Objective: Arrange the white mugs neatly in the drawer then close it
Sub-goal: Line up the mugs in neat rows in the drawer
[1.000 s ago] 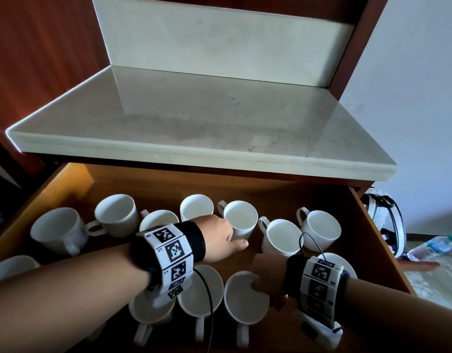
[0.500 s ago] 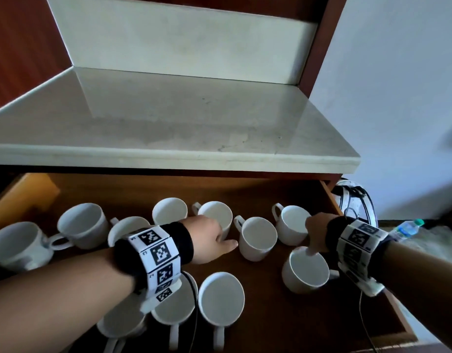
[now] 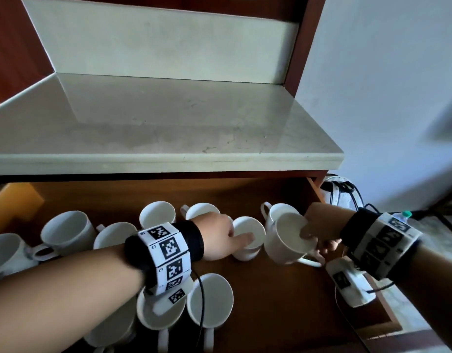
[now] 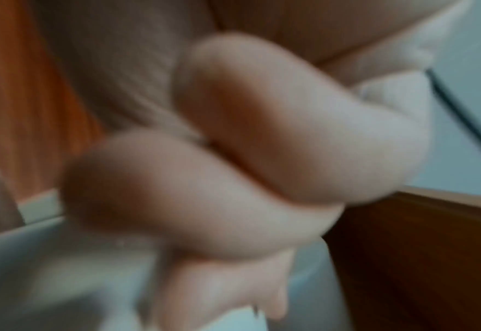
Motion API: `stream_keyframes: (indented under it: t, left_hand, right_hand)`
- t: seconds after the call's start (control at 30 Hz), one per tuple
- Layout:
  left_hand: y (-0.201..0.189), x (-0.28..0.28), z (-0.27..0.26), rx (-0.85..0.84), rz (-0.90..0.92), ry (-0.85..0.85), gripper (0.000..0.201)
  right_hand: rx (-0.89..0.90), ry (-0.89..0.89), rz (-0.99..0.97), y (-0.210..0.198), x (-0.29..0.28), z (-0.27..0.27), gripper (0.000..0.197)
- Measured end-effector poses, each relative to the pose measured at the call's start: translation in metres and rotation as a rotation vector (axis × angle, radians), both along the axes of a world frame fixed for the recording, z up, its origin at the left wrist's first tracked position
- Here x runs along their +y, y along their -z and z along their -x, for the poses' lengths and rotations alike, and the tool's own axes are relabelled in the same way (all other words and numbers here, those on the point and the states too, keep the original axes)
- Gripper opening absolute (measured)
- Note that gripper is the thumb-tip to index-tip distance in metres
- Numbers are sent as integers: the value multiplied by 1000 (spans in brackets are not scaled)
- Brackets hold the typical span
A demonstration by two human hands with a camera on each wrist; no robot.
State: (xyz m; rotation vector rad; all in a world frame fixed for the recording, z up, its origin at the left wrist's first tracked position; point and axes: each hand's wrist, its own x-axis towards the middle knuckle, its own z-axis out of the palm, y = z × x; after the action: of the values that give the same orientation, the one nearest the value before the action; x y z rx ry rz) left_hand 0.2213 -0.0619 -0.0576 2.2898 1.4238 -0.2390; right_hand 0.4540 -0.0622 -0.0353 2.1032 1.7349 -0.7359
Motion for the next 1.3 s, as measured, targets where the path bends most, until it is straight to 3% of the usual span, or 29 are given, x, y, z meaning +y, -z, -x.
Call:
stream_keyframes:
  t: [0.07, 0.13, 0.17, 0.27, 0.4, 0.6, 0.8, 1.07, 1.3]
  left_hand:
    - [-3, 2, -9, -104, 58, -27, 75]
    - [-6, 1, -19, -215, 115, -81, 77]
    - [-17, -4, -65, -213, 147, -13, 71]
    - [-19, 0, -65, -181, 122, -69, 41]
    - [-11, 2, -61, 39, -3, 109, 35]
    - [-4, -8, -63, 83, -41, 140, 53]
    - [-10, 11, -36, 136, -111, 42, 83]
    - [-6, 5, -20, 128, -65, -3, 66]
    - [2, 9, -10, 119, -66, -28, 66]
  right_hand:
    - [249, 165, -53, -15, -7, 11, 17]
    - [354, 215, -59, -15, -16, 21, 20]
    - [391, 318, -107, -20, -44, -8, 21]
    - [427, 284, -43, -9, -48, 1, 25]
    - [286, 104, -69, -4, -41, 9, 31]
    - [-46, -235, -2, 24, -28, 19, 23]
    - [-82, -327, 180, 59, -21, 21, 34]
    - [-128, -526, 180, 80, -19, 41, 30]
    - [-142, -546, 213, 90, -15, 53, 32]
